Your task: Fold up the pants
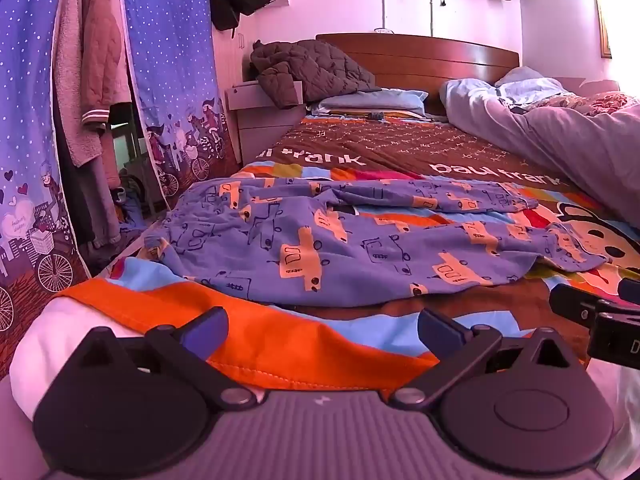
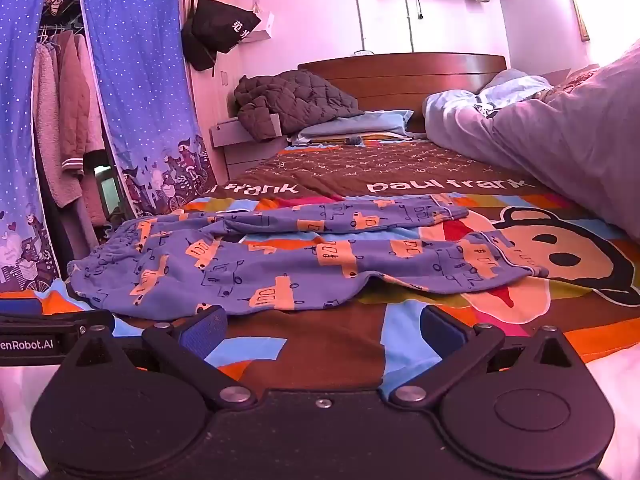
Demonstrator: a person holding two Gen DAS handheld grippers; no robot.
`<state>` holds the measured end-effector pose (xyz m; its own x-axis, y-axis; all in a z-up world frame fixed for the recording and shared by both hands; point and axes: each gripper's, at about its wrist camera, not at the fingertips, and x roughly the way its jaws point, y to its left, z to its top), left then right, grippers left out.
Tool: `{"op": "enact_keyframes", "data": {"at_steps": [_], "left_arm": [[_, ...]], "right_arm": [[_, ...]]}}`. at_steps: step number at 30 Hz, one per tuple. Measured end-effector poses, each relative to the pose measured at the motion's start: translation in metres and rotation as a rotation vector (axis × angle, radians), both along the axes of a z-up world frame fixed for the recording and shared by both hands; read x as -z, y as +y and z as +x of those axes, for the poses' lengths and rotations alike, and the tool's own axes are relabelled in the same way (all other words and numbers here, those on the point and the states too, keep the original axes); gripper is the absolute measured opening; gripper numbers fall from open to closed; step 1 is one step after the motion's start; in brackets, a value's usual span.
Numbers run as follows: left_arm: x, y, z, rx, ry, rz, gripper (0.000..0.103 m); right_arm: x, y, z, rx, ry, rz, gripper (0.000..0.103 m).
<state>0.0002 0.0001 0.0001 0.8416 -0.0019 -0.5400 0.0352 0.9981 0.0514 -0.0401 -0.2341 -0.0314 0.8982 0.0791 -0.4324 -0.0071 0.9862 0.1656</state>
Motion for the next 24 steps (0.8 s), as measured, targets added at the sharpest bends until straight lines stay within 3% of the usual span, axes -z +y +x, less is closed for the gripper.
{"op": "enact_keyframes", "data": {"at_steps": [24], "left_arm": [[0.0027,0.0028,0.0011,0.002,0.001,-0.004,0.103]], "right_arm": [[0.0011,-0.0037,0.0,0.015,0.005,0.01,0.102]]}}
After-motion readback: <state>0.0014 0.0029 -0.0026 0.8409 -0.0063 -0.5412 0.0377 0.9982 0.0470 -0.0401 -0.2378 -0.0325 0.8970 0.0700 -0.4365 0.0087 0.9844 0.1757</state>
